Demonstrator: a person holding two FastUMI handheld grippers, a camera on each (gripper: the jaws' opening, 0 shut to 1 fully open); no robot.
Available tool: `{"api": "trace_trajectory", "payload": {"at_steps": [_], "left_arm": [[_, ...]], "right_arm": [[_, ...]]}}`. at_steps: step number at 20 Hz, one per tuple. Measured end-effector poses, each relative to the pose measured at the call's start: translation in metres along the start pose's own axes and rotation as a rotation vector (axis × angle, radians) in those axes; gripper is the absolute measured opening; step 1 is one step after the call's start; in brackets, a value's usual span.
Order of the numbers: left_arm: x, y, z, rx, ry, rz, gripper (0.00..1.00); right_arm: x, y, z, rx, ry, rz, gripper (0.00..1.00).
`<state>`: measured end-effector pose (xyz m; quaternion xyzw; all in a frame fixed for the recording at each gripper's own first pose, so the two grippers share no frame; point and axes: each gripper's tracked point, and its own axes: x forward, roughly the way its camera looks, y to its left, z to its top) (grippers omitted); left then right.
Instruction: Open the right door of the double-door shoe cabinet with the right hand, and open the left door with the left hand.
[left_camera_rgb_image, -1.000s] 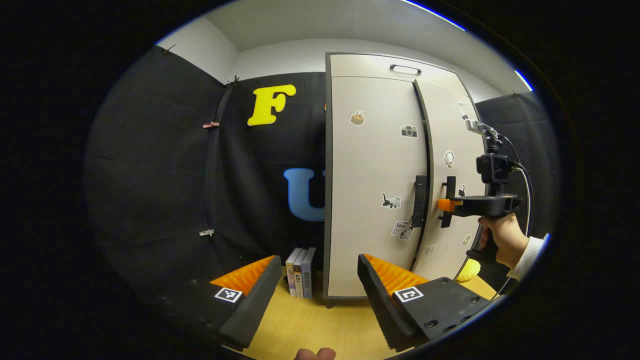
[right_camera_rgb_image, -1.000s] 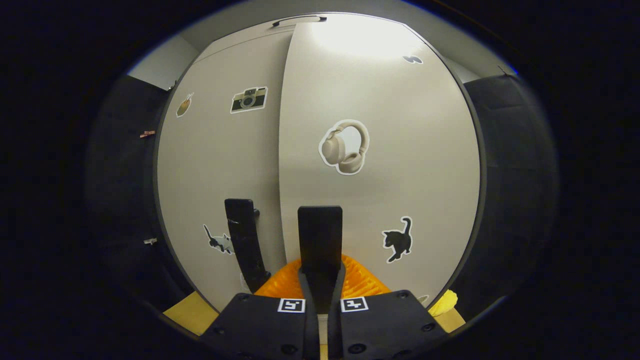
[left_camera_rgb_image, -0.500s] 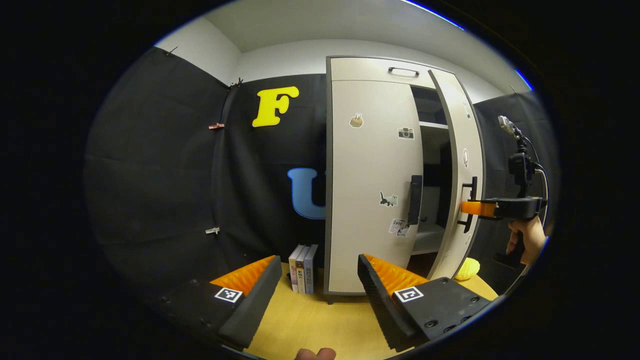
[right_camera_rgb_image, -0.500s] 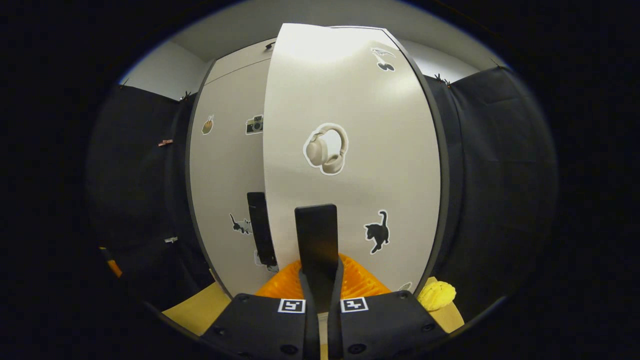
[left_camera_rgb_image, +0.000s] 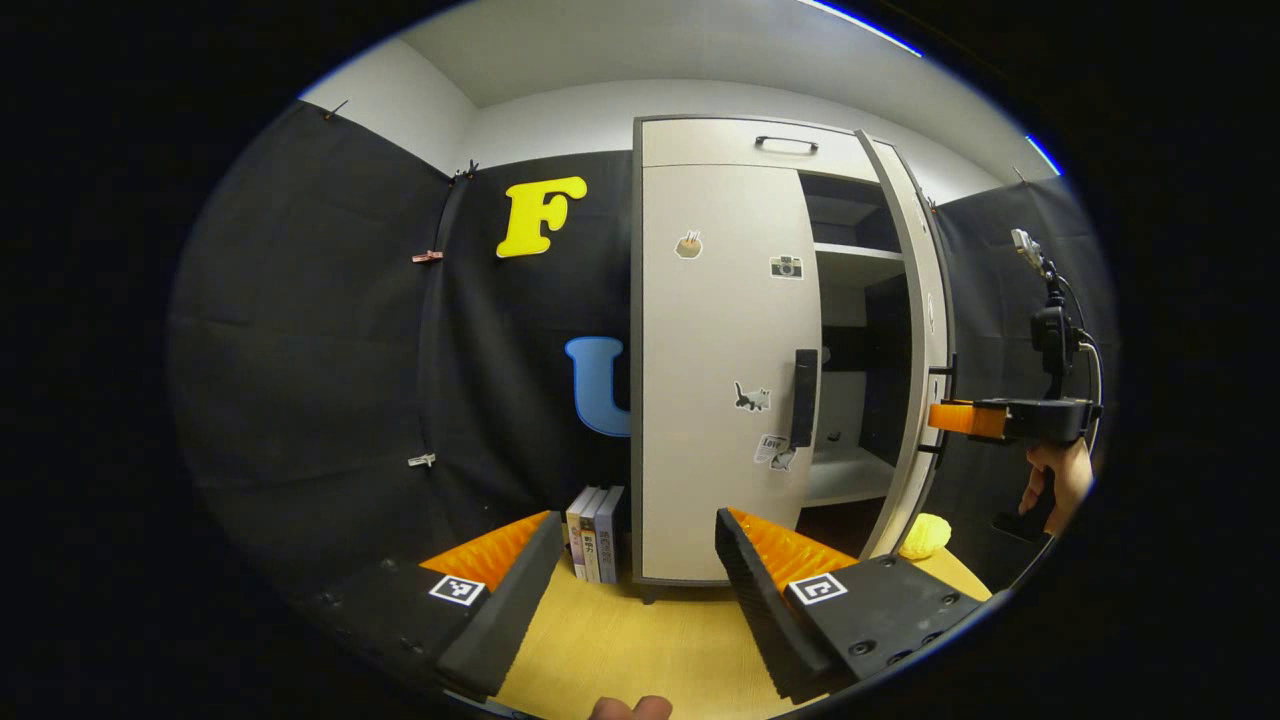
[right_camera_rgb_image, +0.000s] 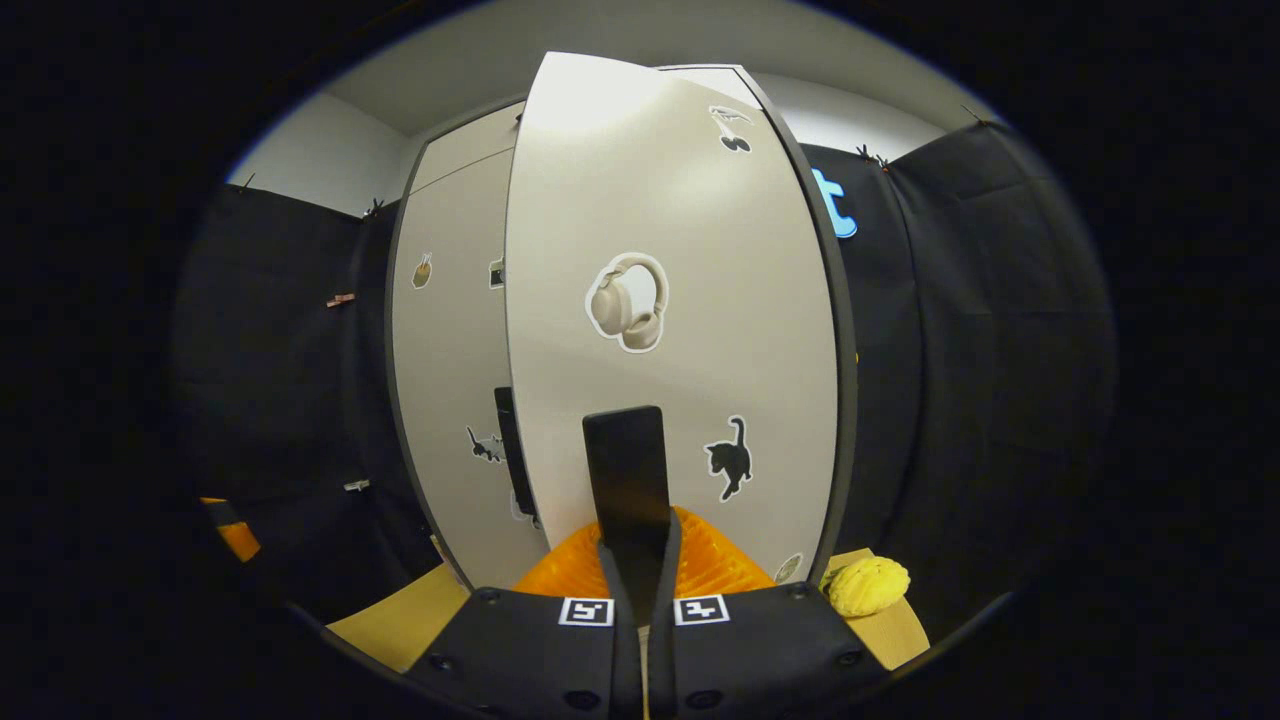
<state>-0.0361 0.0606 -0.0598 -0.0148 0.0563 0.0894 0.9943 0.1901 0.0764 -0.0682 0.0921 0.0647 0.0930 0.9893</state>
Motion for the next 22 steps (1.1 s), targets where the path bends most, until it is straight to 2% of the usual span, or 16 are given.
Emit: {"api": "trace_trajectory", "payload": {"at_steps": [8, 14, 17, 20, 22], "left_arm": [[0.002, -0.03, -0.003, -0.011, 0.004, -0.02, 0.94], [0.009, -0.064, 0.004, 0.006, -0.005, -0.065, 0.95], [0.015, -0.083, 0.003, 0.008, -0.002, -0.093, 0.94], [0.019, -0.104, 0.005, 0.011, -0.003, -0.124, 0.92], [0.02, -0.116, 0.008, 0.017, -0.008, -0.145, 0.95]], "right_arm": [[-0.015, -0.018, 0.0, -0.017, 0.018, 0.016, 0.07], [-0.021, -0.031, 0.002, -0.015, 0.01, -0.006, 0.06], [-0.024, -0.037, 0.002, -0.036, 0.036, -0.006, 0.16], [-0.036, -0.051, 0.0, -0.028, 0.04, -0.033, 0.18], [-0.042, -0.063, 0.002, -0.02, 0.024, -0.07, 0.18]]}}
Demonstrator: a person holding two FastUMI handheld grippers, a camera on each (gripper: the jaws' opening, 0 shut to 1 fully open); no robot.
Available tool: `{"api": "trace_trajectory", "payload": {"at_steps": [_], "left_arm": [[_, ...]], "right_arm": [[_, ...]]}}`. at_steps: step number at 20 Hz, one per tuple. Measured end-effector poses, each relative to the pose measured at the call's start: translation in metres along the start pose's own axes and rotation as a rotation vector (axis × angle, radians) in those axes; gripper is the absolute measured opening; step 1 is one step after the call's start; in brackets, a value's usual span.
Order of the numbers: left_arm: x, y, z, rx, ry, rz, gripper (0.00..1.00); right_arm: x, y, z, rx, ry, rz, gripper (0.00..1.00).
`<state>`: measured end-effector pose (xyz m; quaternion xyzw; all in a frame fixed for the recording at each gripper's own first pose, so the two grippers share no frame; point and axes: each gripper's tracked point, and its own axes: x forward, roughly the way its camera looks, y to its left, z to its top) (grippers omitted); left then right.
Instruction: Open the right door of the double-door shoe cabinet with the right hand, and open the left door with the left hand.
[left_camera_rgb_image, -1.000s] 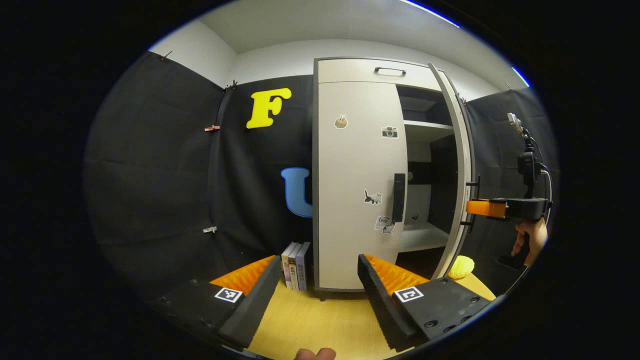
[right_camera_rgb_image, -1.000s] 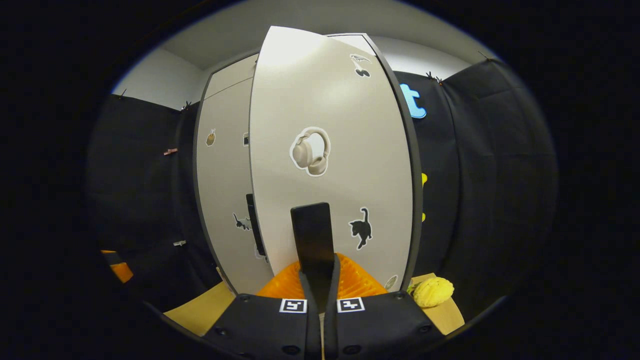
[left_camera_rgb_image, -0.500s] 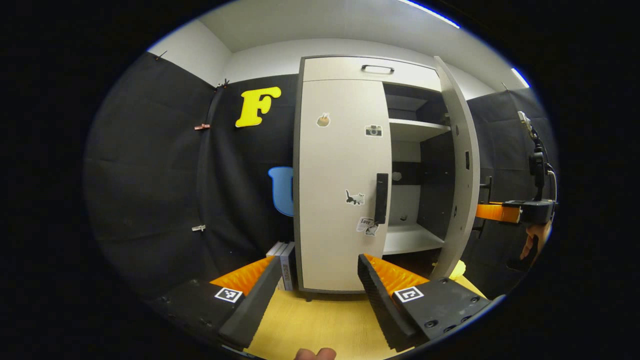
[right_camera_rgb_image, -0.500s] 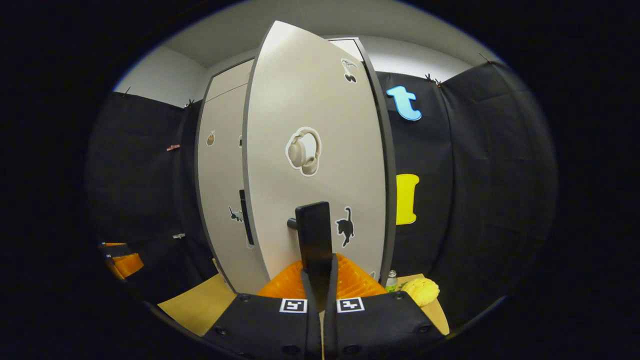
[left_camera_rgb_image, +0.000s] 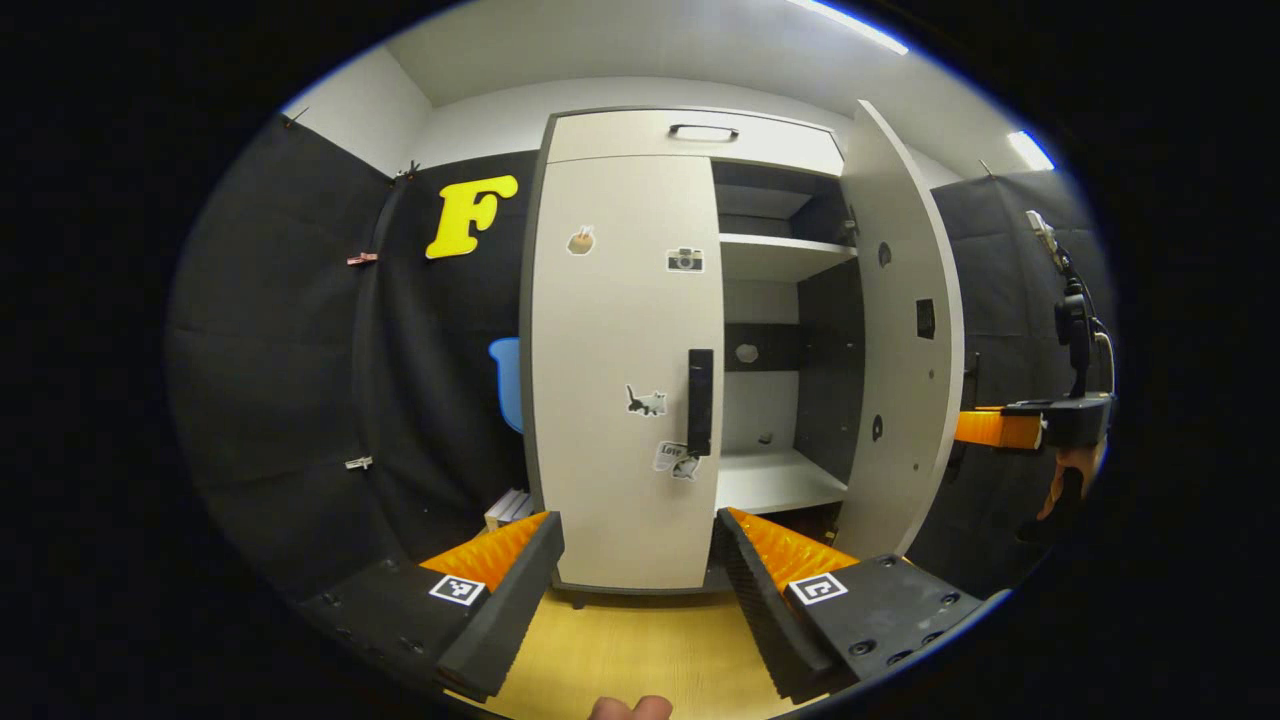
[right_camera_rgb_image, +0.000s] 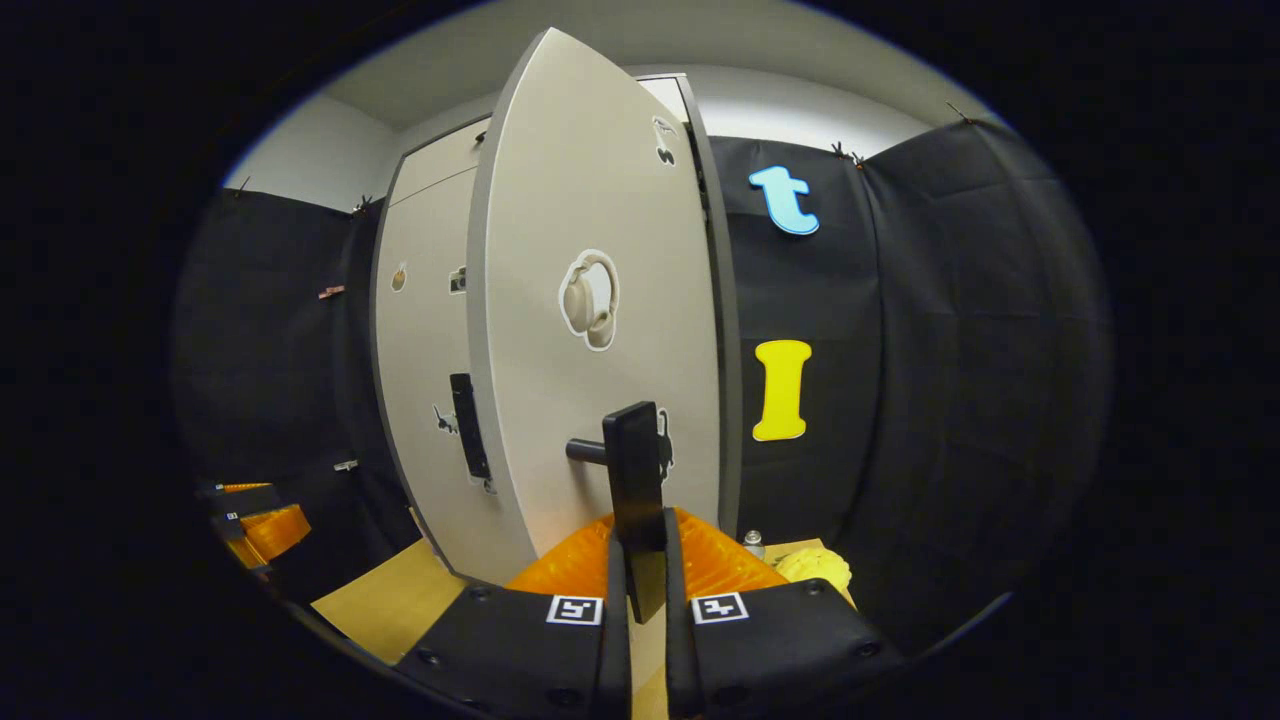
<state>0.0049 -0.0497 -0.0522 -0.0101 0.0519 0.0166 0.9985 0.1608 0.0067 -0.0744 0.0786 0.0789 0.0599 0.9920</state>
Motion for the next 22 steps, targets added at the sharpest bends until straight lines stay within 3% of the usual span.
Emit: {"api": "trace_trajectory", "payload": {"at_steps": [4, 5, 8, 9, 13, 22], "left_arm": [[0.007, -0.019, -0.001, 0.007, 0.004, -0.027, 0.94], [0.009, -0.025, -0.001, 0.009, 0.006, -0.037, 0.94], [0.015, -0.041, 0.003, 0.026, 0.002, -0.059, 0.95], [0.017, -0.045, 0.003, 0.032, 0.001, -0.064, 0.95], [0.022, -0.059, 0.007, 0.038, -0.005, -0.084, 0.92], [0.052, -0.076, 0.019, 0.064, -0.022, -0.105, 0.94]], "right_arm": [[-0.01, -0.045, 0.003, -0.012, -0.014, -0.113, 0.17], [-0.018, -0.061, 0.009, -0.019, -0.035, -0.14, 0.12], [-0.02, -0.065, 0.006, 0.118, -0.016, -0.061, 0.12], [-0.018, -0.065, 0.005, 0.127, -0.014, -0.053, 0.18], [-0.019, -0.064, 0.006, 0.019, -0.025, -0.081, 0.19], [-0.027, -0.057, 0.013, 0.011, -0.026, -0.084, 0.13]]}}
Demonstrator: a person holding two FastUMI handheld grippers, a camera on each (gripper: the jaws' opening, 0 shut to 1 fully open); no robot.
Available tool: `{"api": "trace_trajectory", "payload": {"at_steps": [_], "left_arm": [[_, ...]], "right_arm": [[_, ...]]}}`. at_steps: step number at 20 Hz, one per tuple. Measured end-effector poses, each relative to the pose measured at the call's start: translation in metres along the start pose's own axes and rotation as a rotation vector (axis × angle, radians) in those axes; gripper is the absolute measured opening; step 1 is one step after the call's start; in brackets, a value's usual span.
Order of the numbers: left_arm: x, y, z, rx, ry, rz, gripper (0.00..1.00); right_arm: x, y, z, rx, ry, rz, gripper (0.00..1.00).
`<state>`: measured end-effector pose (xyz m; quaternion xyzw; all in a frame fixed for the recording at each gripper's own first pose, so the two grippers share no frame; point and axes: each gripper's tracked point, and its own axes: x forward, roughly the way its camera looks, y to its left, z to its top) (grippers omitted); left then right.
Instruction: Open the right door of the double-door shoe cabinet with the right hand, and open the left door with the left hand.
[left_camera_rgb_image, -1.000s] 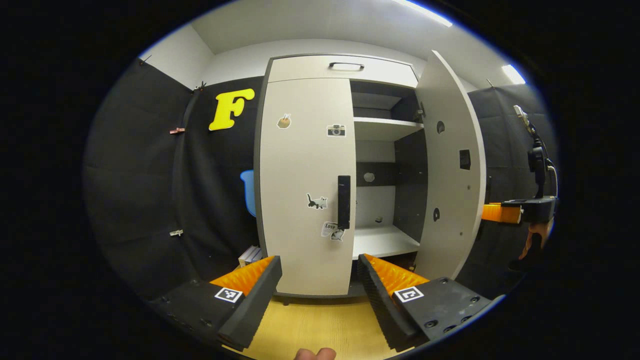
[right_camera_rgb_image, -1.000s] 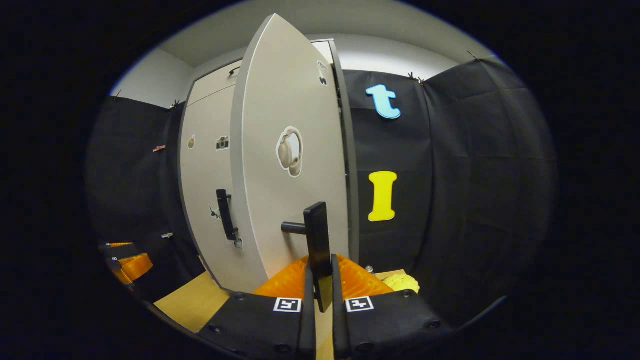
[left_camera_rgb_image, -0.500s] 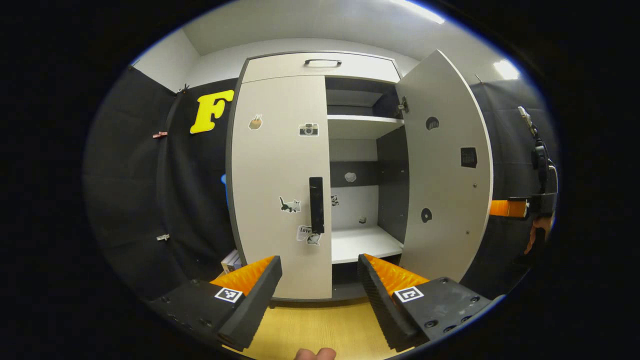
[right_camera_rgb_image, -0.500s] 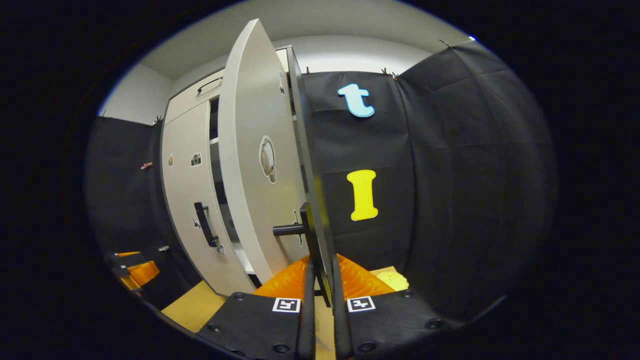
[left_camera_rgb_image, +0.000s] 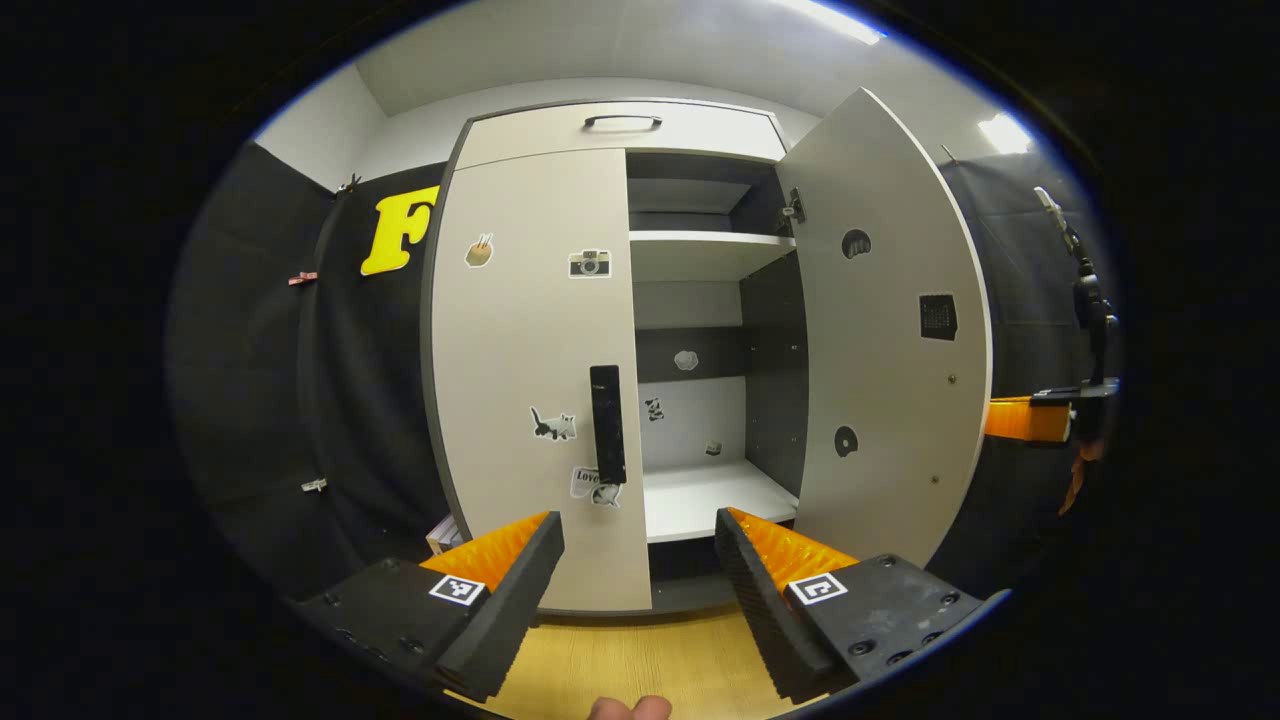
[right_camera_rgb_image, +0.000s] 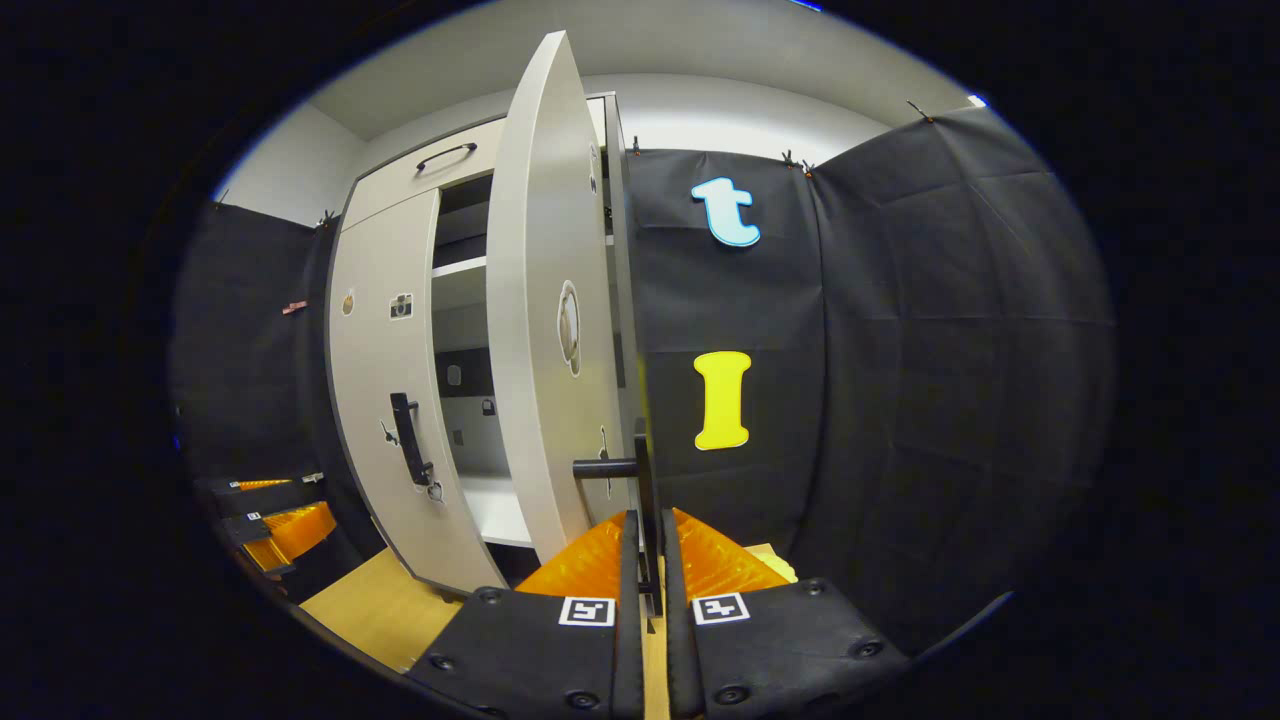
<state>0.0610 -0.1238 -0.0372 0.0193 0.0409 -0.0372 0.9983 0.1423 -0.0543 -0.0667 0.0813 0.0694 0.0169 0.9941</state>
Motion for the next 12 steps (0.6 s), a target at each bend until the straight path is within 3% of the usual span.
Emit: {"api": "trace_trajectory", "payload": {"at_steps": [6, 7, 10, 12], "left_arm": [[0.053, 0.012, 0.01, 0.018, -0.016, 0.011, 0.93], [0.065, 0.016, 0.012, 0.027, -0.021, 0.017, 0.93], [0.097, 0.031, 0.019, 0.044, -0.031, 0.05, 0.93], [0.121, 0.039, 0.02, 0.046, -0.029, 0.066, 0.93]], "right_arm": [[-0.025, 0.001, 0.011, -0.057, -0.011, -0.046, 0.28], [-0.03, 0.002, 0.014, -0.059, -0.019, -0.055, 0.39], [-0.041, 0.005, 0.021, -0.044, -0.033, -0.067, 0.6], [-0.047, 0.009, 0.019, -0.04, -0.033, -0.076, 0.88]]}}
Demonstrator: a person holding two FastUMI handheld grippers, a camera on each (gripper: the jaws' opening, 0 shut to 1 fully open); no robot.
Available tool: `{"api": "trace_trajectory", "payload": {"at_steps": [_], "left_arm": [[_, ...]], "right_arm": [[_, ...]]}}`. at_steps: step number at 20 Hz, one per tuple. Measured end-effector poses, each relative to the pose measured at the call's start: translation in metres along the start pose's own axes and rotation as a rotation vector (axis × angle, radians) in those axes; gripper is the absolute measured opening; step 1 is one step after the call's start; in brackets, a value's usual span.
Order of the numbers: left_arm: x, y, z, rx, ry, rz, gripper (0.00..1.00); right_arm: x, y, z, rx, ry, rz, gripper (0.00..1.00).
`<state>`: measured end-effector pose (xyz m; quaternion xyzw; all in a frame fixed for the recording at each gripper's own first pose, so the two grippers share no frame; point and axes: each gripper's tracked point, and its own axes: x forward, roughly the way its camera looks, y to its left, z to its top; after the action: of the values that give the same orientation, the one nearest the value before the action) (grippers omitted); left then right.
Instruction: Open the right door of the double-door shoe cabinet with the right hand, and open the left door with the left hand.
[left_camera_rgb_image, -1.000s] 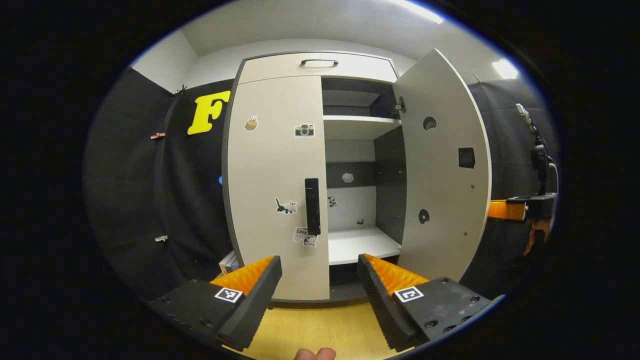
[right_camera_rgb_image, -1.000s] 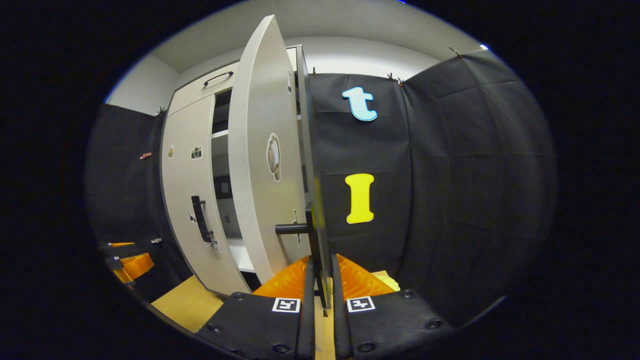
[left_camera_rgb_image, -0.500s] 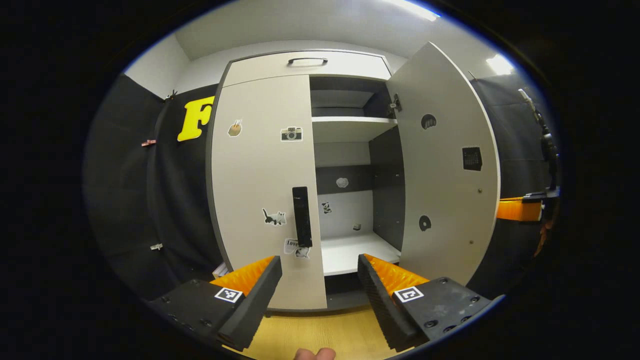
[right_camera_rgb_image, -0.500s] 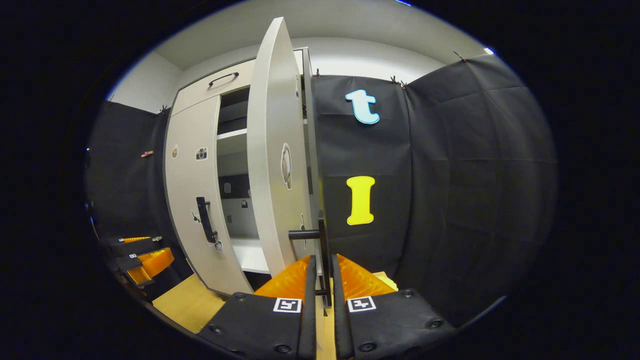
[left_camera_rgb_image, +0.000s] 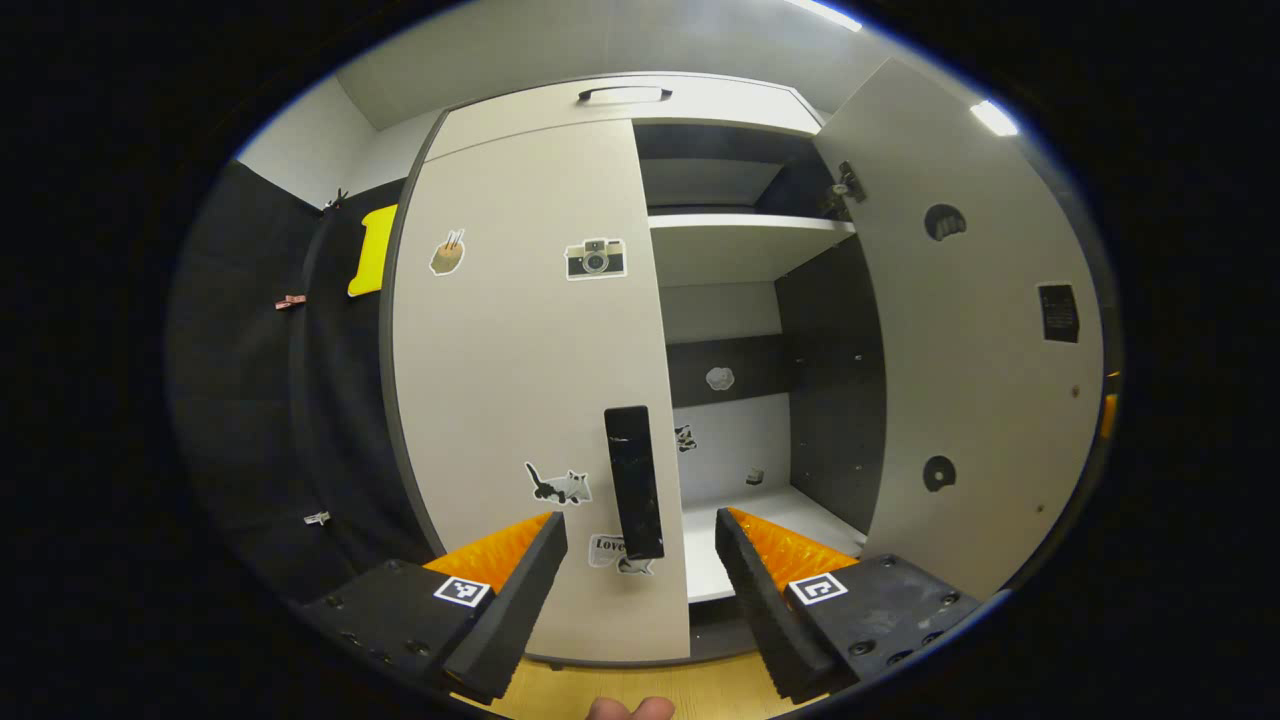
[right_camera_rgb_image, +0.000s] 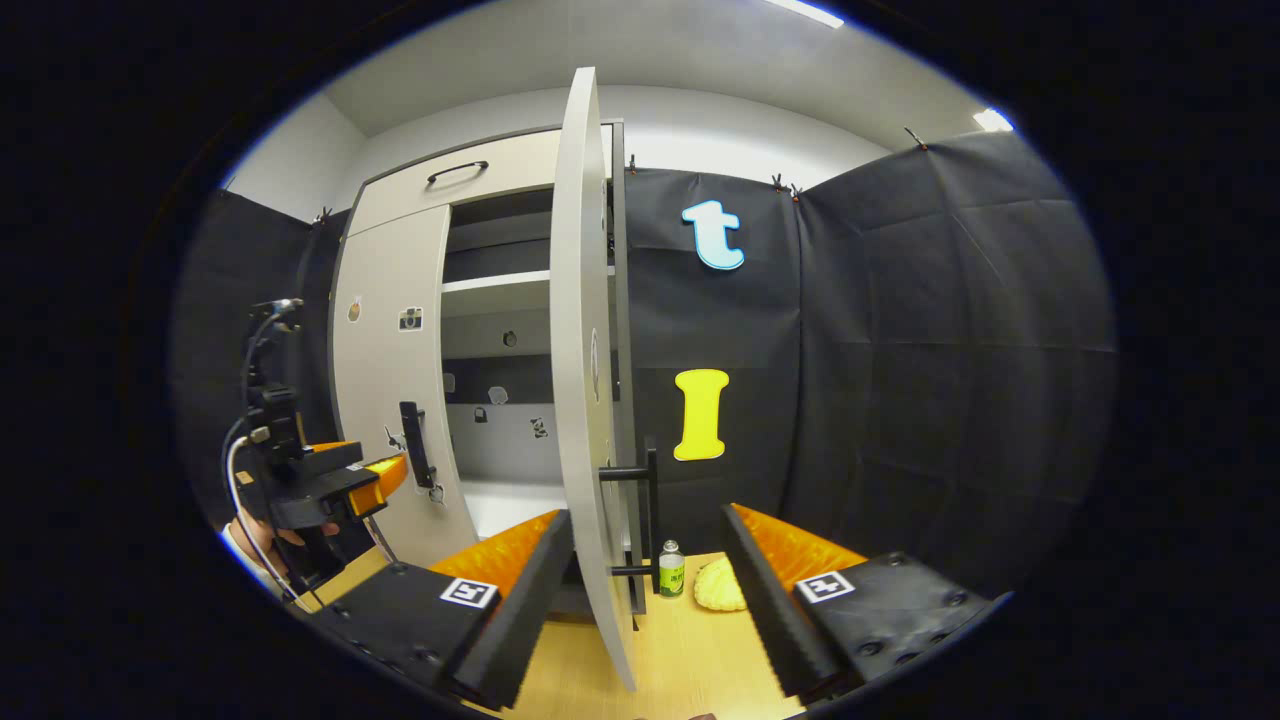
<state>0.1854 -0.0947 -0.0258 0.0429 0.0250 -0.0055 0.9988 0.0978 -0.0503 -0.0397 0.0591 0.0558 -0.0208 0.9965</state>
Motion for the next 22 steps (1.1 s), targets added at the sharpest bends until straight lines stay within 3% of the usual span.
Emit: {"api": "trace_trajectory", "payload": {"at_steps": [1, 9, 13, 14, 15, 16, 22], "left_arm": [[0.011, 0.003, -0.001, 0.005, 0.004, 0.008, 0.93], [0.072, 0.006, -0.005, 0.016, 0.01, 0.019, 0.92], [0.088, 0.003, -0.013, 0.02, 0.018, 0.015, 0.7], [0.09, 0.0, -0.011, 0.001, 0.005, 0.008, 0.56], [0.087, -0.001, -0.015, -0.011, 0.014, 0.0, 0.52], [0.089, -0.001, -0.018, -0.011, 0.021, 0.003, 0.41], [0.087, -0.001, -0.025, -0.063, 0.054, 0.012, 0.32]], "right_arm": [[-0.006, -0.002, 0.002, -0.009, -0.005, -0.012, 0.99], [-0.015, -0.02, 0.002, -0.035, -0.004, -0.121, 0.99], [-0.02, -0.028, 0.008, -0.017, -0.017, -0.148, 0.99], [-0.023, -0.03, 0.009, -0.014, -0.023, -0.154, 0.99], [-0.026, -0.032, 0.009, -0.012, -0.027, -0.161, 0.99], [-0.028, -0.034, 0.011, -0.008, -0.035, -0.164, 0.99], [-0.055, -0.033, 0.027, -0.008, -0.094, -0.152, 0.99]]}}
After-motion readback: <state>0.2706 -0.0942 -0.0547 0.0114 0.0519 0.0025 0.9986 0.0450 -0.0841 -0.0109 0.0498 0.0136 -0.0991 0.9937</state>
